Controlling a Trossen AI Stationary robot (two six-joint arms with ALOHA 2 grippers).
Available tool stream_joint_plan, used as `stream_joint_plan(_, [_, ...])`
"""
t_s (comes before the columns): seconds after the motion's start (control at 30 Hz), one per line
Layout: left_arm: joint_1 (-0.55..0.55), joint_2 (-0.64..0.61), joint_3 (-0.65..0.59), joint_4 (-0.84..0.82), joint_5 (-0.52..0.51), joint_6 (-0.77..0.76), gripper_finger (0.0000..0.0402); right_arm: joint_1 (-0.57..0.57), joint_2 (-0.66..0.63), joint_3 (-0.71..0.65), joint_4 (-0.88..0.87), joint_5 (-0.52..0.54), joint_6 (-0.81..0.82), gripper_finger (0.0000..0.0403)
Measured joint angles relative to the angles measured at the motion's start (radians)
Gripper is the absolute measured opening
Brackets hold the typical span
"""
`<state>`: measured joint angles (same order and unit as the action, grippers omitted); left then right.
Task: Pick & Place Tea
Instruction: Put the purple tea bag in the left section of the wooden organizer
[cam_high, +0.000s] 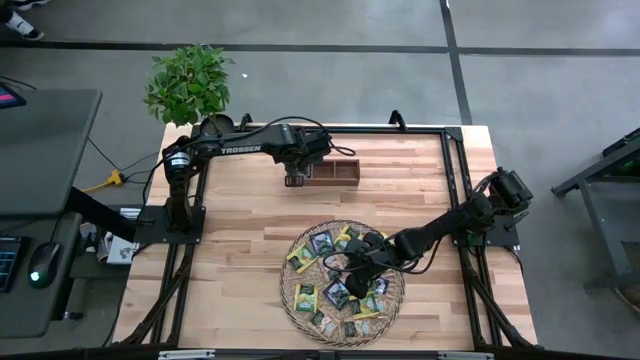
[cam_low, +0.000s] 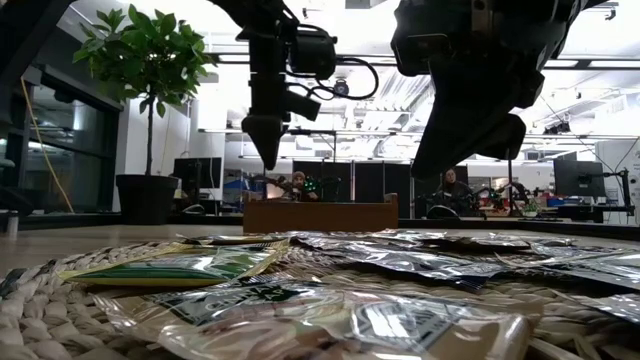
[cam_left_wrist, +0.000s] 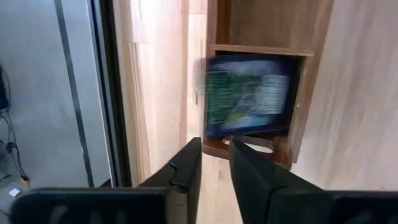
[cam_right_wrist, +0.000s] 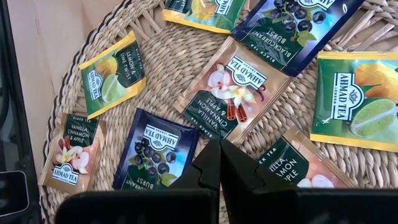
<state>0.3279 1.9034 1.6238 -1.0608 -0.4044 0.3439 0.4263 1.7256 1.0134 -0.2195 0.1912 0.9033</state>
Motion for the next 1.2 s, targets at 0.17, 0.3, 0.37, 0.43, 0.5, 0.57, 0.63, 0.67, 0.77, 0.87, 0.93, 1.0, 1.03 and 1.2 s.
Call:
stream_joint_plan(0.17, [-0.001,0.000,0.000,0.013,-0.039,-0.008,0.0106,0.000,0.000,0.000,0.000,-0.008,-0.007,0.0000])
stream_joint_plan(0.3, [-0.003,0.000,0.000,0.010,-0.013,-0.042,0.0108,0.000,0.000,0.000,0.000,-0.008,-0.014,0.0000])
stream_joint_plan(0.37, [-0.008,-0.001,0.000,0.001,0.012,-0.071,0.0108,0.002,0.000,0.000,0.000,-0.008,-0.023,0.0000])
stream_joint_plan(0.43, [-0.012,-0.008,0.000,-0.011,0.030,-0.095,0.0108,0.005,0.000,0.000,-0.001,-0.008,-0.032,0.0000])
stream_joint_plan(0.5, [-0.021,-0.016,0.000,-0.034,0.047,-0.134,0.0108,0.010,0.000,0.000,-0.004,-0.008,-0.045,0.0000])
stream_joint_plan(0.57, [-0.032,-0.016,0.000,-0.056,0.061,-0.184,0.0108,0.017,0.000,0.000,-0.011,-0.011,-0.048,0.0000])
stream_joint_plan(0.63, [-0.049,-0.015,0.000,-0.078,0.081,-0.226,0.0108,0.026,0.000,0.000,-0.018,-0.011,-0.049,0.0000])
stream_joint_plan(0.67, [-0.062,-0.020,0.000,-0.085,0.083,-0.245,0.0108,0.032,0.000,0.000,-0.024,-0.011,-0.051,0.0000])
stream_joint_plan(0.77, [-0.107,-0.041,0.000,-0.103,0.101,-0.293,0.0108,0.046,0.000,0.000,-0.039,-0.011,-0.059,0.0000])
stream_joint_plan(0.87, [-0.166,-0.042,0.000,-0.104,0.103,-0.348,0.0108,0.059,0.000,0.000,-0.048,-0.011,-0.069,0.0000])
stream_joint_plan(0.93, [-0.209,-0.057,-0.002,-0.111,0.106,-0.405,0.0108,0.069,0.000,0.000,-0.049,-0.011,-0.074,0.0000])
stream_joint_plan(1.0, [-0.256,-0.064,0.002,-0.104,0.106,-0.467,0.0108,0.080,0.000,0.000,-0.049,-0.011,-0.075,0.0000])
stream_joint_plan(1.03, [-0.280,-0.064,0.001,-0.109,0.106,-0.497,0.0108,0.086,0.000,0.000,-0.049,-0.012,-0.075,0.0000])
stream_joint_plan(1.2, [-0.410,-0.068,0.000,-0.081,0.107,-0.630,0.0108,0.118,0.000,0.000,-0.046,-0.011,-0.075,0.0000])
